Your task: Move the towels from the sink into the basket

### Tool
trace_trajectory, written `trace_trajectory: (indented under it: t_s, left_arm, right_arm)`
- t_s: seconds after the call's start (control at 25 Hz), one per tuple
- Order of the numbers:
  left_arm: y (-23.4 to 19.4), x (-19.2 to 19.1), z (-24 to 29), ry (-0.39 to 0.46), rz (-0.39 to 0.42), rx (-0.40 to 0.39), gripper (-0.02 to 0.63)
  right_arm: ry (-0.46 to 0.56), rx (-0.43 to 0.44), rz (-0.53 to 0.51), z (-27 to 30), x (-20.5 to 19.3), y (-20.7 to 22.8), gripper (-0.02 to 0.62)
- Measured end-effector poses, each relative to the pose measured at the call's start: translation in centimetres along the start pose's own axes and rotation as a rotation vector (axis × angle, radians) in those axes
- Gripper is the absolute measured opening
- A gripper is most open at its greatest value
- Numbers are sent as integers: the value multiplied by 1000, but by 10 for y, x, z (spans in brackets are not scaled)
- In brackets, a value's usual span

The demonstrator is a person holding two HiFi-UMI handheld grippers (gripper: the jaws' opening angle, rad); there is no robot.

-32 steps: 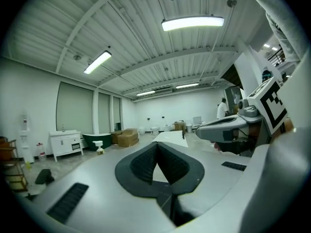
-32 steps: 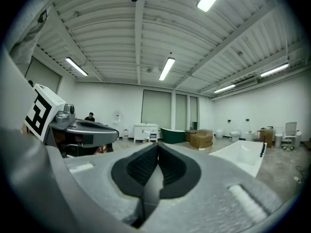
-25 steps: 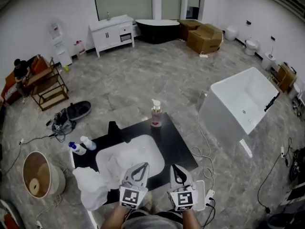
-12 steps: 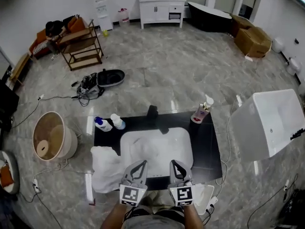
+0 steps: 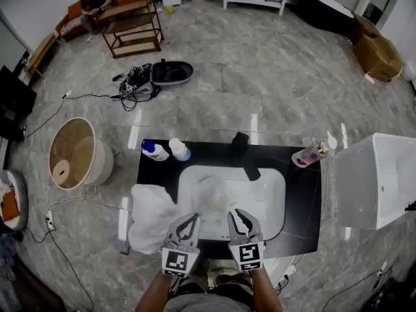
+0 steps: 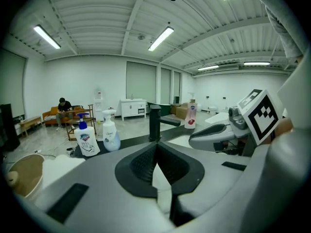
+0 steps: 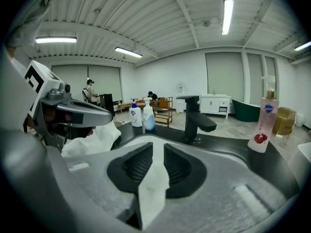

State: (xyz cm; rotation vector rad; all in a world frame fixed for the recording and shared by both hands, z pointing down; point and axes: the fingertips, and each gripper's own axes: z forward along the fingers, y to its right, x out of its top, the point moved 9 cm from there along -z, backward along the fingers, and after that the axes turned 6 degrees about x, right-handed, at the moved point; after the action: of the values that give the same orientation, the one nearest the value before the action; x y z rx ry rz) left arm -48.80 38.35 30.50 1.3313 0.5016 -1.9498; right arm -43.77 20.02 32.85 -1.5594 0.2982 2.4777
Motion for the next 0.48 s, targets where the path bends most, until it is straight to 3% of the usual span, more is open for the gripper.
trace_trajectory:
  t_s: [0.16,0.32,0.48]
  left_arm:
    - [-10,-12,9,-23,-22,21,9]
    - [-18,-20,14,-34,-37,37,9]
    - [-22,-28,20,-49,-49,51,9]
  right_arm:
    - [-78,42,10,36,-18,7,147]
    - [-147,84,43,70,-36,14,318]
    - [-225,91,44,98,-55,23,392]
